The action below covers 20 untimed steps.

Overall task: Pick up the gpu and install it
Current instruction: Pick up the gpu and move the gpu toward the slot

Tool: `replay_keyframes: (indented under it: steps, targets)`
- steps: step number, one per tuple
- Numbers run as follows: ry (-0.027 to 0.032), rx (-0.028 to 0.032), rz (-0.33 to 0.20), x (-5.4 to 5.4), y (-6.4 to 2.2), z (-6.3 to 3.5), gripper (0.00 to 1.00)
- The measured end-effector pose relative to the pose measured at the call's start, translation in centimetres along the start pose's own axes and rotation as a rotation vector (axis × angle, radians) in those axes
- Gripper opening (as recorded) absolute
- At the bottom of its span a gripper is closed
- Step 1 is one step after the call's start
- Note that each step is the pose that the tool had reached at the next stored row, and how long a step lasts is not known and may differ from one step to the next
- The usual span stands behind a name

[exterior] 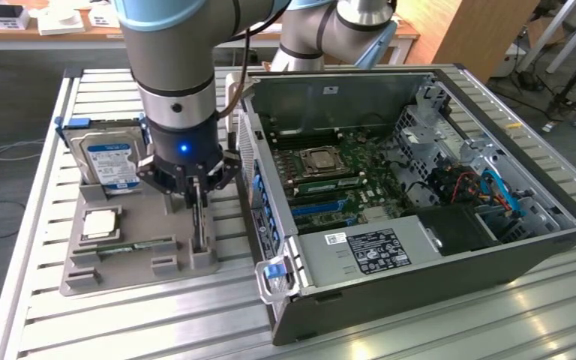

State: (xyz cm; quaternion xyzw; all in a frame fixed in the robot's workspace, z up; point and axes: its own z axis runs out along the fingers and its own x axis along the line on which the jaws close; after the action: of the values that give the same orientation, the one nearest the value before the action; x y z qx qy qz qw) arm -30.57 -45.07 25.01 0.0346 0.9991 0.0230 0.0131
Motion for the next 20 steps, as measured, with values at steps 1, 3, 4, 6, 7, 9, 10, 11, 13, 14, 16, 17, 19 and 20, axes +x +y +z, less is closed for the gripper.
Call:
replay_keyframes:
  steps: [1,3,4,6,7,9,10,11,13,14,16,17,19,20]
  targets:
    - [-0.0001,-0.0001,0.0,0.0,0.01,-0.08,0.27]
    - [0.0,-0.0001,0.0,0.0,0.02,-0.29,0.27]
    - [-0.0001,-0.0001,-0.001,0.0,0.02,-0.41,0.27]
    - [-0.0001,-0.0001,-0.001,0.0,0.03,-0.65,0.27]
    - [-0.0001,-0.0002,-0.001,0.0,0.04,-0.78,0.27]
    - [-0.0001,-0.0001,-0.001,0.0,0.05,-1.09,0.27]
    - [0.0,-0.0001,-0.001,0.0,0.06,-1.27,0.27]
    - [-0.0001,-0.0001,-0.001,0.0,0.07,-1.42,0.27]
    - [-0.0001,-0.0001,-0.001,0.0,0.09,-1.78,0.27]
    - [-0.0001,-0.0001,-0.001,-0.1,0.09,-1.96,0.27]
    - [-0.0001,-0.0002,-0.001,-0.1,0.11,-2.28,0.27]
    - [-0.0001,-0.0002,-0.001,-0.1,0.12,-2.46,0.27]
    - [-0.0001,-0.0001,-0.001,-0.1,0.13,-2.82,0.27]
    - [-0.0001,-0.0002,-0.001,-0.1,0.15,-3.01,0.27]
